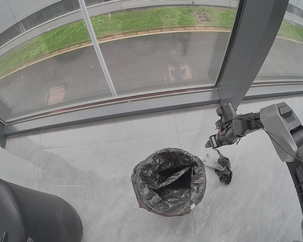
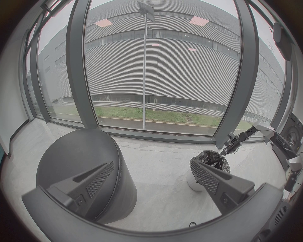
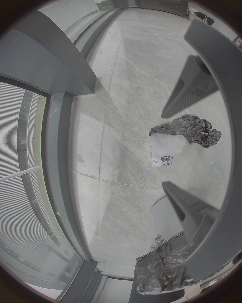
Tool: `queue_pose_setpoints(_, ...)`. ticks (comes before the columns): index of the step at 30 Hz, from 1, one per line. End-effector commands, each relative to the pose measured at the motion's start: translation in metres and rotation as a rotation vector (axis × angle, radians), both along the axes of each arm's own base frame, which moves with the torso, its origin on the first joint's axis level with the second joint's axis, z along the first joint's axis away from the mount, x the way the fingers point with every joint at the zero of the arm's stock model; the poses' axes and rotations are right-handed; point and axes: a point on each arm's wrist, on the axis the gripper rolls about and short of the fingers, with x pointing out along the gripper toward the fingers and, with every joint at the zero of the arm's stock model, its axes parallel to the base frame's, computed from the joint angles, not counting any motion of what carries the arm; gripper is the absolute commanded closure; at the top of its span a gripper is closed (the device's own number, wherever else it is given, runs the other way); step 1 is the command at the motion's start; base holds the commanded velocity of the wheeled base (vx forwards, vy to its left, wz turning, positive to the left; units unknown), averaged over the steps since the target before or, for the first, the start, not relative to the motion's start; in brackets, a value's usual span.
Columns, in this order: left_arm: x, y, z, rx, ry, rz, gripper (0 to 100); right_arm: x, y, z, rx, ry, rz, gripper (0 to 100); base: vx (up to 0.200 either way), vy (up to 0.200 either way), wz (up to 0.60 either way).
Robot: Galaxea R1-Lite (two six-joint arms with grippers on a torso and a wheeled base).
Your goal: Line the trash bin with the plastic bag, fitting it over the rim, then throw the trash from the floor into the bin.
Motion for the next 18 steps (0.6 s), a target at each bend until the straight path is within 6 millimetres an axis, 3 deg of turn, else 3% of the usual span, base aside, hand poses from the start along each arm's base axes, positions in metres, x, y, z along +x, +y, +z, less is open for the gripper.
queue_pose_setpoints(1, 0.000, 0.000, 0.000, -0.002, 0.000, 0.000, 0, 0.000, 0.000, -0.024, -0.010, 0.046, -0.001, 0, 0.000, 0.000, 0.00)
queue_pose_setpoints(8, 0.000, 0.000, 0.000, -0.005, -0.005, 0.000, 0, -0.001, -0.001, -0.048, -0.043, 0.088, 0.016, 0, 0.000, 0.000, 0.00)
queue_pose_setpoints(15, -0.001, 0.000, 0.000, -0.008, -0.013, -0.003, 0, -0.006, -0.003, -0.093, -0.117, 0.166, -0.005, 0, 0.000, 0.000, 0.00)
queue_pose_setpoints(18, -0.001, 0.000, 0.000, -0.008, -0.013, -0.003, 0, -0.006, -0.003, -0.096, -0.120, 0.170, -0.004, 0, 0.000, 0.000, 0.00)
